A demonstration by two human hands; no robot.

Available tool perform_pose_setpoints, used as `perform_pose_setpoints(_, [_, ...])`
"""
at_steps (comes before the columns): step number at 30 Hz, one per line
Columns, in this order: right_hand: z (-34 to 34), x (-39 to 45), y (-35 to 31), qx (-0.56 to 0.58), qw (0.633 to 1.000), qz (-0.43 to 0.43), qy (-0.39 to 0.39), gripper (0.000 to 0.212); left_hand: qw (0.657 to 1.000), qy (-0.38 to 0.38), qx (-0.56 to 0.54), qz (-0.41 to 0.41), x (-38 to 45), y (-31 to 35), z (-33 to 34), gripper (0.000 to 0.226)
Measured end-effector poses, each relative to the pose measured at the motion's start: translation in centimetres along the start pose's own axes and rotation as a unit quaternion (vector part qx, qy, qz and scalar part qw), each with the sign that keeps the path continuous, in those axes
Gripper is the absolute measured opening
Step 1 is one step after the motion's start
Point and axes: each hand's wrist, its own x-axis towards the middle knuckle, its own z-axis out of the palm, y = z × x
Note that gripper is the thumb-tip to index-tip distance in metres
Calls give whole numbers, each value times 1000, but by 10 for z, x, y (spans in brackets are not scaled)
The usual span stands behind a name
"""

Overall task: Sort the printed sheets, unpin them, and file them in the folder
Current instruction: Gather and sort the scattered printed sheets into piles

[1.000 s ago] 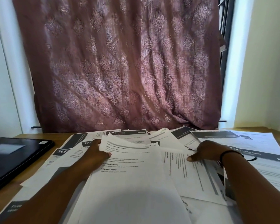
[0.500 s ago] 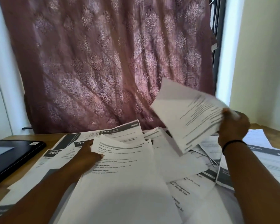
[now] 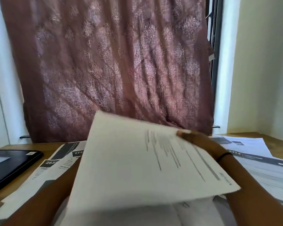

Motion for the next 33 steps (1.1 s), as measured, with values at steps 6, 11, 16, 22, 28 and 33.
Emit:
perform_pose_setpoints(6, [63, 2, 10, -35, 983, 75, -165, 18, 970, -119, -165, -136, 4, 6, -2, 72])
perform_pose_setpoints(11, [89, 1, 3, 137, 977, 113, -119, 18, 969, -238, -26, -59, -11, 14, -1, 44])
perform_pose_setpoints(16, [77, 16, 4, 150, 976, 154, -38, 56, 971, -237, 10, -23, -12, 12, -3, 38])
perform_pose_setpoints(22, [50, 11, 13, 217, 945, 199, -141, 63, 992, -66, -103, -15, -4, 16, -12, 33])
perform_pose_setpoints(28, [52, 2, 8, 108, 953, 222, -177, 63, 974, -34, -215, -69, -11, 12, -7, 60])
perform_pose_setpoints(33, [79, 3, 10, 7, 979, 149, -136, 12, 973, -38, -208, -98, -16, 15, -2, 60])
